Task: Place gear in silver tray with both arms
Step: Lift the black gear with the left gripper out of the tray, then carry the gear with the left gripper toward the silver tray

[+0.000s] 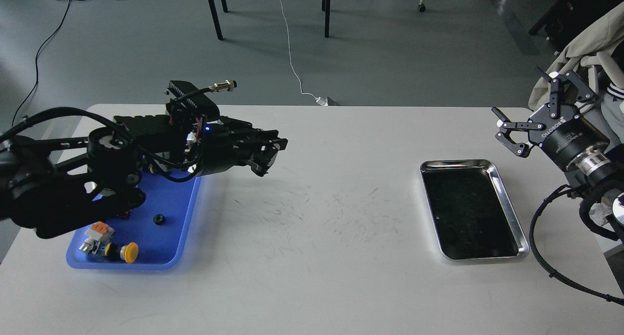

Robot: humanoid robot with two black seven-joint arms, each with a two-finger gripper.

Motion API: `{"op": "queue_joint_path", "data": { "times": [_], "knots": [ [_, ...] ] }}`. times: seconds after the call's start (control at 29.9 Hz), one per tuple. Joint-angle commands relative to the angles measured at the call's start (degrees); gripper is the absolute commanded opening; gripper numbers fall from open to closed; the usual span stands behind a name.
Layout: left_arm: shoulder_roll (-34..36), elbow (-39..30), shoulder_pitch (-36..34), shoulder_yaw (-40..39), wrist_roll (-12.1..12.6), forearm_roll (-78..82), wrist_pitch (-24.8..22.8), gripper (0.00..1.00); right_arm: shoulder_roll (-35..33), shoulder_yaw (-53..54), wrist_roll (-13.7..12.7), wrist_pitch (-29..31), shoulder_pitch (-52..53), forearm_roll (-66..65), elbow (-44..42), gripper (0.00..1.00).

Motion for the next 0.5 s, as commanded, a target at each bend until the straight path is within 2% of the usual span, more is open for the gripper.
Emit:
{"op": "queue_joint_path", "data": {
  "times": [0.0,0.27,0.47],
  "knots": [
    [-8.83,3.84,0.99,0.43,1.58,0.46,0.24,0.10,-0.15,0.44,0.01,-0.08,-0.07,0.05,-1.47,0.99],
    [-22.46,14.30,7.85,0.00,0.79,5.65,0.94,0.10,-0.15,0.53,0.01,-0.17,-0.07,0.14,-3.75,0.99],
    [-30.55,20.11,9.61,-0.09,0.70,5.74,1.82,0.11,-0.15,0.53,0.01,-0.61,-0.07,0.14,-3.58,0.99]
  ]
}}
